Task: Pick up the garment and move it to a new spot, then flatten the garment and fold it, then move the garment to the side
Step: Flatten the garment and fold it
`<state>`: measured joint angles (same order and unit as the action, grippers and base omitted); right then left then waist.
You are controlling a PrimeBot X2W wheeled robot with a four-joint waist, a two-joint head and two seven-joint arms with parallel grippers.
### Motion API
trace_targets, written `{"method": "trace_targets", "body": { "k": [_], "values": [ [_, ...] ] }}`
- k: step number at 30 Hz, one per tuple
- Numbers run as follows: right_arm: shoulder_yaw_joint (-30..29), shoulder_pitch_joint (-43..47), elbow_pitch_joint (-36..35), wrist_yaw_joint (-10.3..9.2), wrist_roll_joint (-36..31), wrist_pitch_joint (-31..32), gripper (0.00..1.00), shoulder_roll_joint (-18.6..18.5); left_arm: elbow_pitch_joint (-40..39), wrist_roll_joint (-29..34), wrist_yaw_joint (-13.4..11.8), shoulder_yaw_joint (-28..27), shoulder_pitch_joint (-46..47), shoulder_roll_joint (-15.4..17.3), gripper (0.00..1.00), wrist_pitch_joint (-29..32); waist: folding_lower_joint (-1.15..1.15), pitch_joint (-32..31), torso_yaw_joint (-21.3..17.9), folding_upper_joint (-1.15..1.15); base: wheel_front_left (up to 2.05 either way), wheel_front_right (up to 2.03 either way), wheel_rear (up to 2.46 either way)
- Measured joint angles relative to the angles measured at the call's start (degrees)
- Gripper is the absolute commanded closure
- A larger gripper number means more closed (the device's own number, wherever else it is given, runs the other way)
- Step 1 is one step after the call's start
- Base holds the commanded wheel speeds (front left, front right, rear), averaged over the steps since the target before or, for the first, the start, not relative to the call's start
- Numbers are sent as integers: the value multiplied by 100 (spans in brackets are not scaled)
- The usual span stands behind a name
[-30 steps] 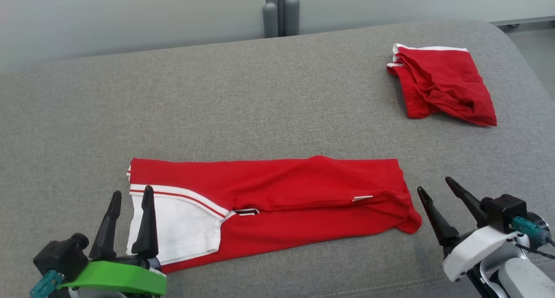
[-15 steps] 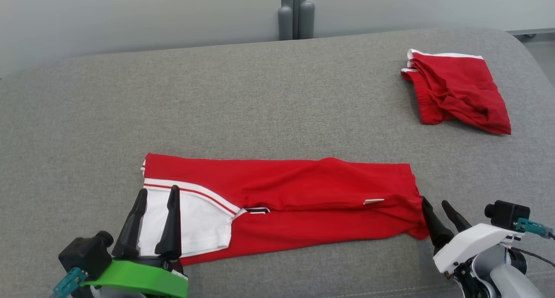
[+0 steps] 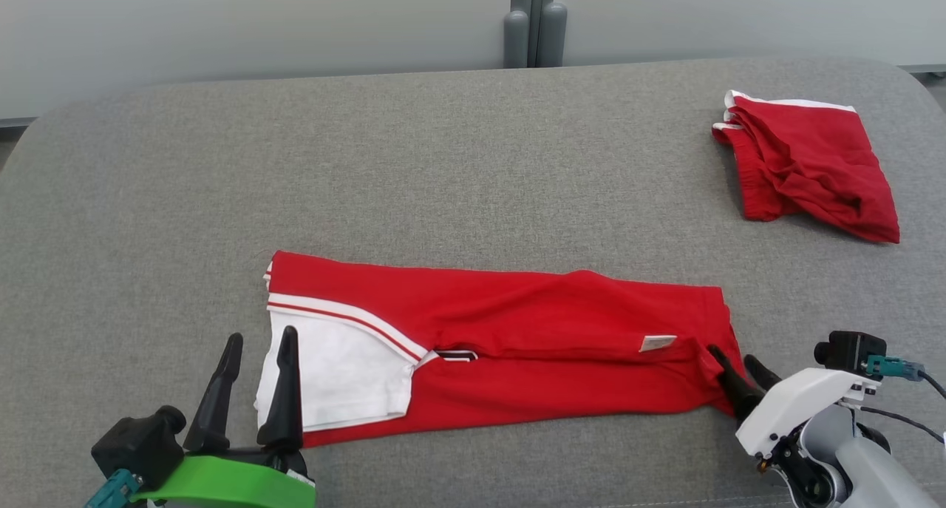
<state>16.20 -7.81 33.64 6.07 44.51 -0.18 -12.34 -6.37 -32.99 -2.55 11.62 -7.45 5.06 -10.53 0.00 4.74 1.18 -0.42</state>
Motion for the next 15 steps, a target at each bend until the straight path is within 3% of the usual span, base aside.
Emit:
{"method": "trace_targets", "body": {
  "k": [6, 9, 10, 11, 12, 15],
  "values": [
    [141, -98, 168, 46, 94, 238, 3, 13, -42, 0, -24, 1, -82, 0, 0, 42, 0, 4, -2, 0, 0, 0, 0],
    [188, -193, 242, 47, 107, 303, 17, 45, -82, 0, -51, -7, -112, 3, 0, 69, 0, 12, -14, 0, 0, 0, 0],
    [199, -235, 268, 47, 138, 331, 30, 65, -111, 0, -53, -11, -112, 5, 0, 90, 0, 16, -20, 0, 0, 0, 0],
    [211, -273, 292, 47, 156, 348, 37, 96, -140, 0, -56, -16, -113, 7, 0, 90, 0, 21, -25, 0, 0, 0, 0],
    [229, -311, 323, 48, 156, 368, 51, 124, -157, 1, -56, -19, -113, 9, 0, 91, 0, 28, -31, 0, 0, 0, 0],
    [311, -408, 391, 58, 156, 431, 69, 153, -175, 8, -57, -18, -113, 11, 0, 104, 0, 51, -43, 0, 0, 0, 0]
  ]
}}
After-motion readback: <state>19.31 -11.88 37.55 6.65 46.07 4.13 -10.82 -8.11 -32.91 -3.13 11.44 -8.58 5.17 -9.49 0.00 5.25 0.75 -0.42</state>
